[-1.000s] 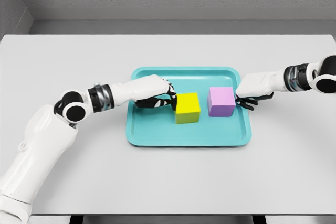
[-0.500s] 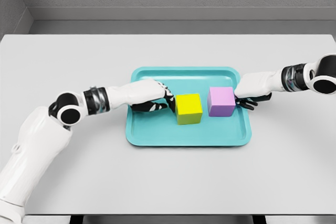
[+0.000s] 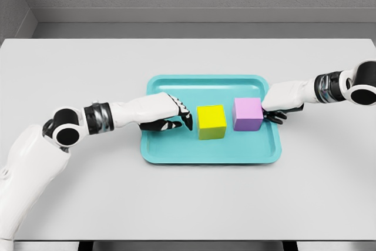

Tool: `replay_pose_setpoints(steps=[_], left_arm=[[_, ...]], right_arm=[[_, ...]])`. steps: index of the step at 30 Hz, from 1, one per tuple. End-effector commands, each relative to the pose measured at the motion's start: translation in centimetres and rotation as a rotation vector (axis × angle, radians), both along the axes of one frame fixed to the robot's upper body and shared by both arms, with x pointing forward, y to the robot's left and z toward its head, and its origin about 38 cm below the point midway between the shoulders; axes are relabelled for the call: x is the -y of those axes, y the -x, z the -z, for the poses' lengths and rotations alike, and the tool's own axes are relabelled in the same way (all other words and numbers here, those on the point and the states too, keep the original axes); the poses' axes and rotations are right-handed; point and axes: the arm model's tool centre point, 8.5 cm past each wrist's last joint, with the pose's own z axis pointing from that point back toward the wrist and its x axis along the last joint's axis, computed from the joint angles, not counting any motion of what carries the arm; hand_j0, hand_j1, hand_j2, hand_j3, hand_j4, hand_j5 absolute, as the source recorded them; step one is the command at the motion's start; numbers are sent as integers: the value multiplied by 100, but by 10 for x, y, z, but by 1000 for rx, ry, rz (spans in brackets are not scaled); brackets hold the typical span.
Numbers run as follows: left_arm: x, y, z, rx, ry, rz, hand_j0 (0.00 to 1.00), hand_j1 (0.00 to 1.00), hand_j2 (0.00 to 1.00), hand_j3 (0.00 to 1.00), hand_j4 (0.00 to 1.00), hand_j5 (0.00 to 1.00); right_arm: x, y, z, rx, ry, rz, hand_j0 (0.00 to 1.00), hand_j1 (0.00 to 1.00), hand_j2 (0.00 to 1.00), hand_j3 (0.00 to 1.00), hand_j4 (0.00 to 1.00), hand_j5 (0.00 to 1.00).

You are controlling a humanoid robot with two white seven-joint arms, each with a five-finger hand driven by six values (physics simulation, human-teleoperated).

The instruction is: Push two cubes

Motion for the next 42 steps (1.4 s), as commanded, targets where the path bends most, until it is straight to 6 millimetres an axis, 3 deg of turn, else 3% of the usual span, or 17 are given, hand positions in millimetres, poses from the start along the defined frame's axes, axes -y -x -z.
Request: replay_pose_setpoints(steps=[1, 13, 25, 35, 42], left_arm=[[2, 0, 0, -6, 9, 1, 49, 49, 49, 49, 49, 49], [20, 6, 6, -23, 22, 36, 49, 49, 49, 49, 49, 49], [18, 1, 17, -56, 16, 13, 49, 49, 49, 49, 49, 49], [20, -2, 24, -68, 3, 3, 49, 49, 49, 49, 49, 49], [26, -4, 28, -81, 8, 1, 49, 49, 49, 49, 49, 49]], right_arm=[[-11, 5, 0, -40, -61, -21, 12, 12, 12, 12, 12, 12], [-3, 1, 0, -39, -58, 5, 12, 12, 12, 12, 12, 12], [4, 2, 4, -46, -39, 15, 13, 13, 13, 13, 13, 13], [37, -13, 7, -42, -3, 124, 13, 13, 13, 13, 13, 13], [39, -19, 1, -22, 10, 130, 13, 13, 13, 13, 13, 13]])
